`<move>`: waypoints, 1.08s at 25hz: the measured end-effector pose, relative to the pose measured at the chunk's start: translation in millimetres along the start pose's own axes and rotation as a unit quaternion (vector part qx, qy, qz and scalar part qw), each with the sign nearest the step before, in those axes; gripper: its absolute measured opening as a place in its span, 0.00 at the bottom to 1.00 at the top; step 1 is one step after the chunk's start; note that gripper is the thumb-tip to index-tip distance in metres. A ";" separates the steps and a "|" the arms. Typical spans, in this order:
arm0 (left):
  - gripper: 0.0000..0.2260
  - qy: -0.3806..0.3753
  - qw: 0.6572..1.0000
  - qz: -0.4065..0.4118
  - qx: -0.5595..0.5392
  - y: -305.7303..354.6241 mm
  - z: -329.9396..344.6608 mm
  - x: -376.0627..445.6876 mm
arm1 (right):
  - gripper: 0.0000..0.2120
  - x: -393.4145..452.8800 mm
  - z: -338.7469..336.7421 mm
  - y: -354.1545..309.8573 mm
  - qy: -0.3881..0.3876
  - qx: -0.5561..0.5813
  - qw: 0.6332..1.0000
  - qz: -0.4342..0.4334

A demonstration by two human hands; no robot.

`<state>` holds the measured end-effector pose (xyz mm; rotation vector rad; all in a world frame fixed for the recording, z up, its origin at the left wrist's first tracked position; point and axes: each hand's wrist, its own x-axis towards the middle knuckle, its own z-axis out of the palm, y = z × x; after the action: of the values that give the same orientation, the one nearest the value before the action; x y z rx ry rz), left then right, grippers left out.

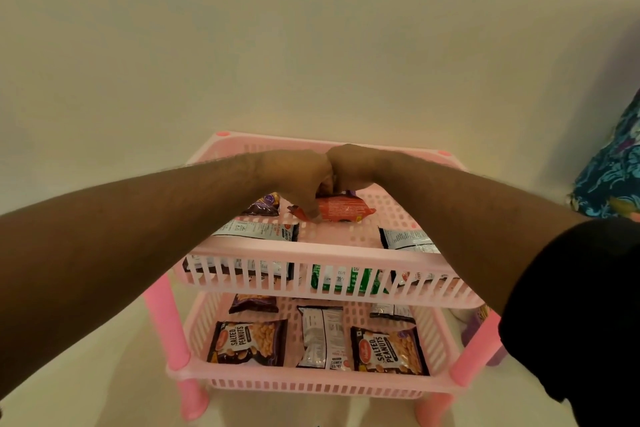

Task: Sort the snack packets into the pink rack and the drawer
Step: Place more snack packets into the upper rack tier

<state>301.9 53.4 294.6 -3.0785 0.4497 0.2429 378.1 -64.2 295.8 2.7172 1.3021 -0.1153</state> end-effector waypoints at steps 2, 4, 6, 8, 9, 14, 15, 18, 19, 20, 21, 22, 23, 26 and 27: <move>0.26 -0.005 1.000 -0.002 -0.005 2.7 -2.0 -2.9 | 0.15 -4.5 -4.8 1.8 0.011 -0.004 1.000 0.001; 0.26 0.001 1.000 -0.003 -0.002 4.7 -4.4 -7.0 | 0.23 -13.0 -13.1 4.7 0.027 0.001 0.999 0.017; 0.26 0.017 1.000 -0.015 0.015 8.0 -7.6 -14.2 | 0.24 -26.6 -24.7 6.3 0.046 0.018 0.998 0.032; 0.26 0.046 0.998 -0.035 0.020 12.1 -12.3 -24.1 | 0.23 -43.6 -36.9 8.2 0.070 0.033 0.996 0.041; 0.25 0.068 0.997 -0.044 0.011 14.6 -15.6 -30.5 | 0.22 -54.9 -42.8 7.0 0.084 0.038 0.995 0.044; 0.17 0.256 0.964 -0.041 -0.060 42.3 -27.2 -81.4 | 0.16 -123.4 -59.3 -9.6 0.189 0.064 0.978 0.058; 0.15 0.295 0.952 -0.035 -0.072 52.0 -26.9 -95.4 | 0.15 -138.5 -58.4 -15.5 0.215 0.071 0.972 0.059; 0.11 0.389 0.916 -0.009 -0.102 83.7 -17.0 -138.6 | 0.12 -182.7 -46.7 -38.5 0.282 0.097 0.953 0.059; 0.11 0.409 0.905 -0.003 -0.119 93.7 -11.0 -151.3 | 0.11 -196.3 -41.3 -46.4 0.304 0.109 0.945 0.057; 0.11 0.422 0.896 0.001 -0.139 102.8 -3.7 -162.8 | 0.10 -209.5 -35.7 -53.7 0.324 0.121 0.937 0.056; 0.11 0.427 0.890 0.002 -0.161 112.4 6.4 -174.3 | 0.10 -222.9 -28.3 -61.8 0.339 0.133 0.929 0.057; 0.11 0.427 0.886 0.000 -0.182 121.7 17.6 -184.4 | 0.10 -235.4 -20.2 -69.3 0.351 0.141 0.924 0.057; 0.10 0.423 0.884 -0.003 -0.201 129.9 30.9 -194.2 | 0.09 -246.7 -10.7 -77.6 0.358 0.144 0.921 0.054; 0.09 0.400 0.883 -0.009 -0.247 144.5 80.2 -214.8 | 0.08 -269.7 27.2 -103.0 0.371 0.171 0.912 0.041; 0.09 0.385 0.883 -0.014 -0.268 146.9 98.9 -219.1 | 0.07 -275.3 42.7 -110.2 0.370 0.188 0.909 0.039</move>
<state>37.7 -21.2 231.6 -3.5915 0.3827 -1.0822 119.4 -214.1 278.5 3.2950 1.4295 0.8388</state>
